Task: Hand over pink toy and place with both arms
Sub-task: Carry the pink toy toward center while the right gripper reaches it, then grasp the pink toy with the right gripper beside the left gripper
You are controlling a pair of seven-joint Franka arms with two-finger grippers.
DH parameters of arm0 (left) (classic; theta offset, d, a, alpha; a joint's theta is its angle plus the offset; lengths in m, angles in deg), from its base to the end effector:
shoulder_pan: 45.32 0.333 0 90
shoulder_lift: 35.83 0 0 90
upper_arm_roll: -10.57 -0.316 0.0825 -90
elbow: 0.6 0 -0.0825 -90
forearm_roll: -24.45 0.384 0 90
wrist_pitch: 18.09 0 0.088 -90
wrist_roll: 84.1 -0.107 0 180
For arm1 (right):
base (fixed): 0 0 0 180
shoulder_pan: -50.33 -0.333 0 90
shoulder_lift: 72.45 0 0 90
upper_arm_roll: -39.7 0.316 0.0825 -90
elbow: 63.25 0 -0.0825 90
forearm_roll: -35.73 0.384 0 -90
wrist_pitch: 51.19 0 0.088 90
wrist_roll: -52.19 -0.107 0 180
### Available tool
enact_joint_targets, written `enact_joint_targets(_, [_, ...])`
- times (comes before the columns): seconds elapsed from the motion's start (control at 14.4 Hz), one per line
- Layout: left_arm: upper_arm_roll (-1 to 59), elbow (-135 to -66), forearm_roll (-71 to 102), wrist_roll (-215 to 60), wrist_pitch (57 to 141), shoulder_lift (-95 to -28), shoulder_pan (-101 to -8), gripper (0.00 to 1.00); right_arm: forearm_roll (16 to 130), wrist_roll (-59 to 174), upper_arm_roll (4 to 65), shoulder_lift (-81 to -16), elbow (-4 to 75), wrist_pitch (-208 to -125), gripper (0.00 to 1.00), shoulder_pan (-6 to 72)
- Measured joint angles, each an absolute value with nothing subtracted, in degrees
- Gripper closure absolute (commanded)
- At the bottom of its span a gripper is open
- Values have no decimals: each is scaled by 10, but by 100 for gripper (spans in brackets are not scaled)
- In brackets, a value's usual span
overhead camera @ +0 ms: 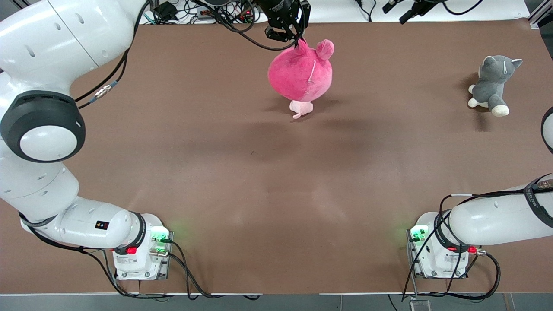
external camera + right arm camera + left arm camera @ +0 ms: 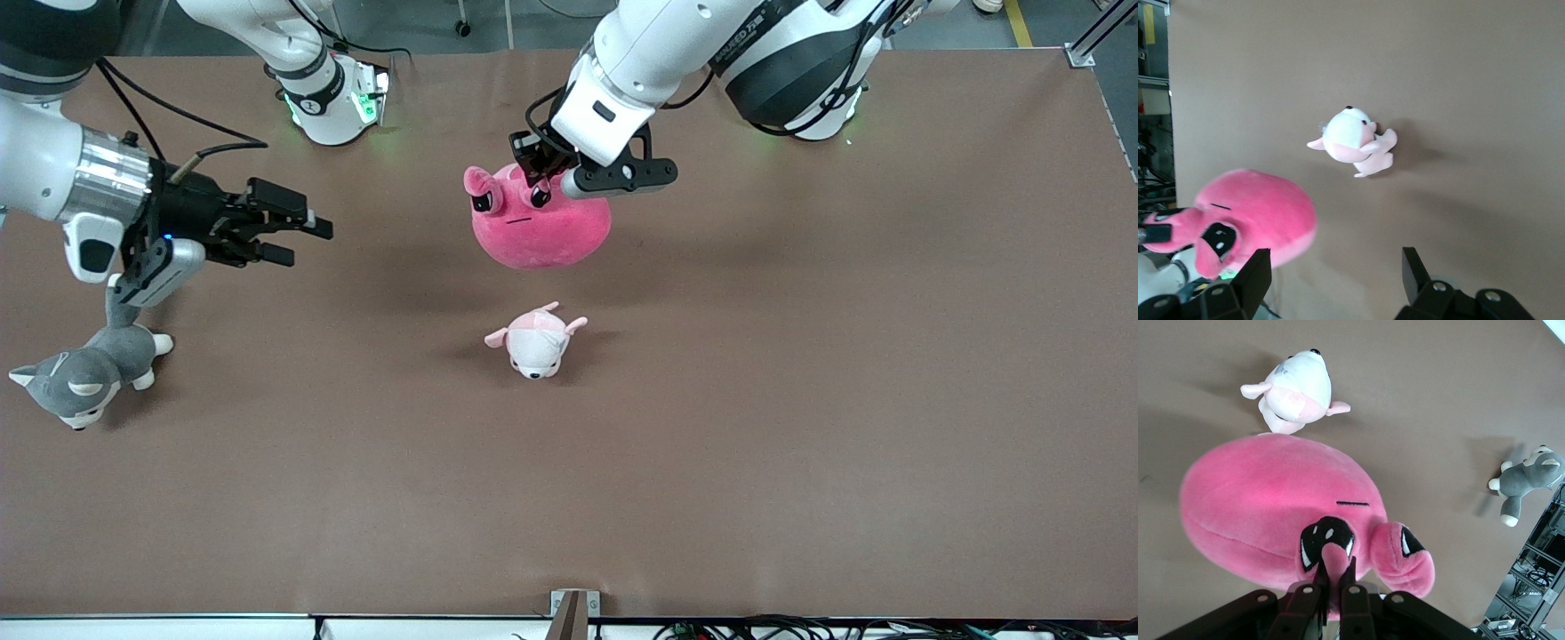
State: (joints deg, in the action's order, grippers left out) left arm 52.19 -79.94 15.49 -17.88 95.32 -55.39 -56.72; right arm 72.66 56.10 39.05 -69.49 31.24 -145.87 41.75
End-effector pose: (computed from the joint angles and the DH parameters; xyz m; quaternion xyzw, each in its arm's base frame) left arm 0.4563 -0.4907 0.5954 0.9554 0.1622 -0.0740 0.2355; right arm 0.5617 0.1387 0.5850 -0.9467 -0.0645 0.0339 0.3137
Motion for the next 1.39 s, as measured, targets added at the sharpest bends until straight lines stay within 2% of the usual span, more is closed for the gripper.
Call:
enact_joint_targets(0.14, [522,-798,155,-177,954,-555,-567,100,740,521,391,-695,310,-1459,18,397])
enact_joint_targets(0.49, [522,-797,155,-172,959,-560,-576,100,741,462,392,-685,310,-1457,18,343])
enact_joint_targets(1.39, [522,-790,155,-167,970,-573,-584,100,742,366,392,-682,310,-1458,19,289])
